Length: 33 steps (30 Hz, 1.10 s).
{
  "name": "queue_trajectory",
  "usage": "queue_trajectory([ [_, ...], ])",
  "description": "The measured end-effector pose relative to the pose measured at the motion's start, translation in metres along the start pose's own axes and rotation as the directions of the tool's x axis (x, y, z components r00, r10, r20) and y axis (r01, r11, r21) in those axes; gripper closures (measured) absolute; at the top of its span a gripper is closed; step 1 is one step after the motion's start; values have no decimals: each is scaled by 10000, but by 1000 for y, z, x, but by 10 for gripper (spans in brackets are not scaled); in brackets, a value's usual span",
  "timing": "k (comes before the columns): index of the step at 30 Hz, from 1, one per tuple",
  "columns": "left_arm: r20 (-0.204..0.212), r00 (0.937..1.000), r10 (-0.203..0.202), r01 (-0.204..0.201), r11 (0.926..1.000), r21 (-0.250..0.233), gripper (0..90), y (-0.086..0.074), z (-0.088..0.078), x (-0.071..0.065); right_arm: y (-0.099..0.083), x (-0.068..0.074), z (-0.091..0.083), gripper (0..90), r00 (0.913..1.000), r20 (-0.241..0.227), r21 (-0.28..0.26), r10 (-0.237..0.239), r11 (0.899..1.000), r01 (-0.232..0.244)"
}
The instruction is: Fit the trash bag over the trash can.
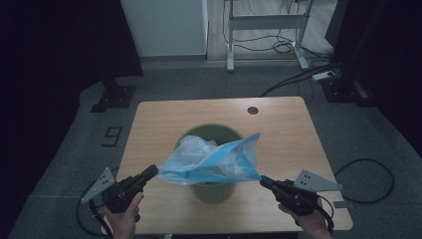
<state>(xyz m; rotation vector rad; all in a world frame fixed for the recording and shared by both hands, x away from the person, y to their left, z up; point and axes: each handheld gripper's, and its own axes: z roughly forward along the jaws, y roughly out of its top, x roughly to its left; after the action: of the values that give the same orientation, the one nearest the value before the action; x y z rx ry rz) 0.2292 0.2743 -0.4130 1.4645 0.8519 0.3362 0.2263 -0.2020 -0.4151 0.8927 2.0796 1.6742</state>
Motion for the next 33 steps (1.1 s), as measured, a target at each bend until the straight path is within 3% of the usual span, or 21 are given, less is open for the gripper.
queue_trajectory([
  [5,-60,9997,-250,252,9990,367,900,-14,3,8,-17,-2,9,894,9999,71,508,77,9987,-81],
  [10,-22,9994,-342,342,9974,634,900,-23,6,11,-20,-6,15,894,9999,80,727,130,9973,-135],
  [18,155,9988,-471,455,9947,924,900,-37,-3,12,-36,0,19,894,9995,-321,1212,78,9926,-38],
  [21,71,9982,-599,586,9906,1237,900,-43,-2,15,-41,-3,18,894,9998,-195,1434,37,9897,-9],
  [24,216,9963,-829,795,9886,1282,900,-43,1,18,-41,-9,19,894,9996,63,1337,290,9906,-296],
  [27,203,9990,-400,374,9926,1158,872,-35,4,10,-36,-14,20,880,9987,265,1114,436,9927,-463],
  [28,152,9998,-157,138,9932,1158,775,-31,4,5,-33,-13,19,839,9986,313,1004,422,9939,-451],
  [30,-55,9992,397,-388,9933,1093,673,-25,3,-5,-28,-9,16,803,9988,355,781,345,9963,-372],
  [33,-172,9916,1280,-1250,9847,1216,478,-13,2,-24,-21,-1,9,640,9988,460,469,186,9987,-208],
])
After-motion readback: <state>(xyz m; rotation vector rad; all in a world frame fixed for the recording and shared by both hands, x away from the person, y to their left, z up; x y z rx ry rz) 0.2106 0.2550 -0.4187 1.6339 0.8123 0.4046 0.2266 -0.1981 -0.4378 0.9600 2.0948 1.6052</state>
